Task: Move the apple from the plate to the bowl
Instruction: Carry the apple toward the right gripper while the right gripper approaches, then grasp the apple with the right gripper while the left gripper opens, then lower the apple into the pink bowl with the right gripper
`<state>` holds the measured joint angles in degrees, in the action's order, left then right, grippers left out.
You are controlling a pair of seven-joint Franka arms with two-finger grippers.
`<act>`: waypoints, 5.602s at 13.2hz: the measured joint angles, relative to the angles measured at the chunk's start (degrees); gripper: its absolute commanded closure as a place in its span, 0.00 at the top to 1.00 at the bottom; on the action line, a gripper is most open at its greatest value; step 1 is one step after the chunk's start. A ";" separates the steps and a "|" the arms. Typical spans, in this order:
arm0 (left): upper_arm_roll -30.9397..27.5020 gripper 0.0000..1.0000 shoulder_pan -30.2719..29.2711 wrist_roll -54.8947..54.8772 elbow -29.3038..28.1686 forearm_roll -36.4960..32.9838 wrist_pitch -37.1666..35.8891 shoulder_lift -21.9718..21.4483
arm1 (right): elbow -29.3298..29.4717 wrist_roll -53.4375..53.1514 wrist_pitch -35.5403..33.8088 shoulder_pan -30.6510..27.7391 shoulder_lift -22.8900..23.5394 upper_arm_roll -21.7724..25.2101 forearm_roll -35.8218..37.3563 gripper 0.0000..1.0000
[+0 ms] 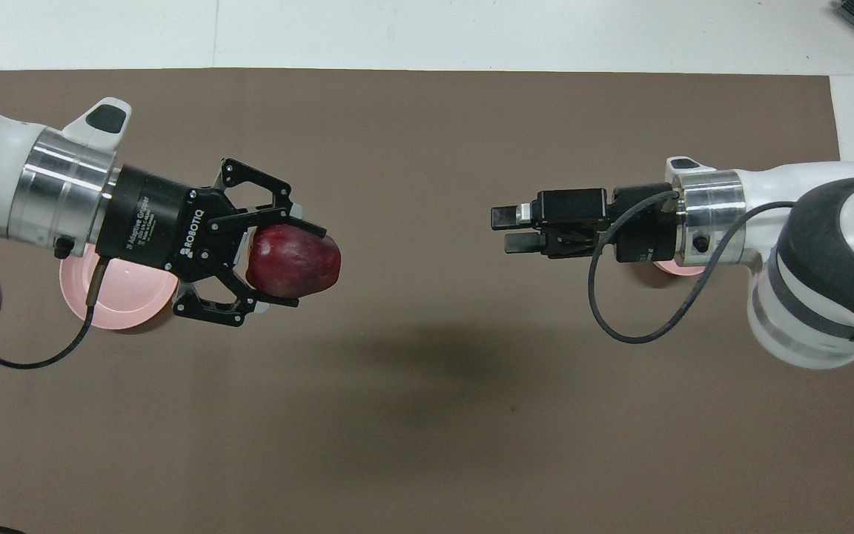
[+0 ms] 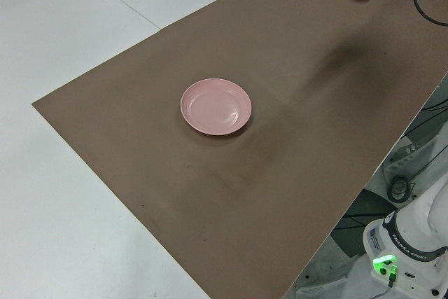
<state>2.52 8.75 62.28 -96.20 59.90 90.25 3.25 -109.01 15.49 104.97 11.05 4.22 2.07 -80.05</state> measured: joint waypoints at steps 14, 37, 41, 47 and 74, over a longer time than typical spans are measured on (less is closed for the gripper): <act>1.10 0.00 2.04 -3.03 -12.93 18.86 6.50 -6.59 | -3.70 -0.34 9.55 10.31 -3.18 0.09 -17.45 1.00; 1.17 1.00 12.49 -7.62 -17.53 25.59 22.88 -7.21 | -9.39 2.94 8.98 11.01 -6.97 0.20 -18.91 0.00; 1.32 1.00 12.54 -7.59 -17.56 25.59 22.98 -7.21 | -9.61 1.98 8.97 10.96 -6.96 0.23 -16.66 0.00; 0.68 1.00 12.45 -7.89 -17.53 24.32 23.55 -7.21 | -10.02 1.21 0.06 0.83 -6.44 0.65 -1.57 0.00; 0.00 1.00 5.15 -53.24 -11.25 -43.53 23.78 -5.23 | -0.52 -0.14 26.66 -7.77 12.32 0.51 91.40 0.00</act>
<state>2.53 13.90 9.04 -107.45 16.36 114.03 -1.98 -109.53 15.35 131.63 3.28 16.54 2.58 11.35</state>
